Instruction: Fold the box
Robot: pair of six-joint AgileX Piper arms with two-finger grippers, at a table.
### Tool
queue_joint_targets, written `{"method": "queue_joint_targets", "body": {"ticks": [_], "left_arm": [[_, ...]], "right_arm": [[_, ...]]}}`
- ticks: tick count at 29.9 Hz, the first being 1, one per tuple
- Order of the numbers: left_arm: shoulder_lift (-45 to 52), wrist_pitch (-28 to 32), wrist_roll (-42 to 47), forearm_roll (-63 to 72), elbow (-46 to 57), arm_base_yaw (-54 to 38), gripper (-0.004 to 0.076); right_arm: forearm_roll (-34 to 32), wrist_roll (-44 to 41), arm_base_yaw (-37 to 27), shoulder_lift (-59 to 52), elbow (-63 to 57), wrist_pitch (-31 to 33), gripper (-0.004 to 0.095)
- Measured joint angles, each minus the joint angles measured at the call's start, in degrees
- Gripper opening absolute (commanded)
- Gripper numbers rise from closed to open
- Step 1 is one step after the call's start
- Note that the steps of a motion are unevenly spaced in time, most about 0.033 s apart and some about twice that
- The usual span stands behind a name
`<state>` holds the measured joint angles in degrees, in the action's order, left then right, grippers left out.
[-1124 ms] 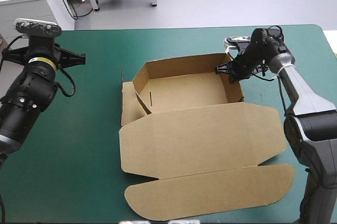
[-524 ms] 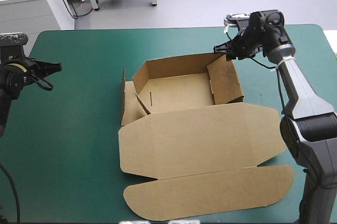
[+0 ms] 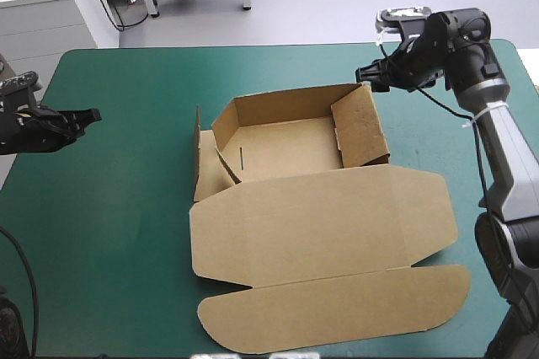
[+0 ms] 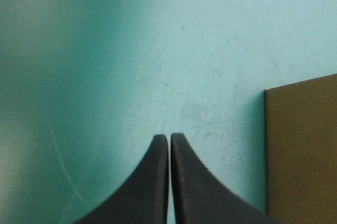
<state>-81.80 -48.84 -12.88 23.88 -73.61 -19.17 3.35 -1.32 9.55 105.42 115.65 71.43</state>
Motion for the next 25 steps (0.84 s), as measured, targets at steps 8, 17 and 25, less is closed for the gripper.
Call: {"method": "queue_joint_targets", "body": {"ticks": [8,17,25], "left_arm": [[-2.0,-7.2,-9.5,13.2,0.0,-4.4,-0.0007],[-2.0,-10.0,-11.0,16.5,0.0,-4.5,-0.0008],[-2.0,-10.2,-11.2,16.9,0.0,-4.5,-0.0008]], "right_arm": [[-0.1,2.7,0.0,6.3,-3.9,-0.1,0.0563],[2.1,3.5,0.0,12.6,-3.9,-0.7,0.0563],[4.1,3.8,0.0,15.2,-4.0,-0.7,0.0099]]}}
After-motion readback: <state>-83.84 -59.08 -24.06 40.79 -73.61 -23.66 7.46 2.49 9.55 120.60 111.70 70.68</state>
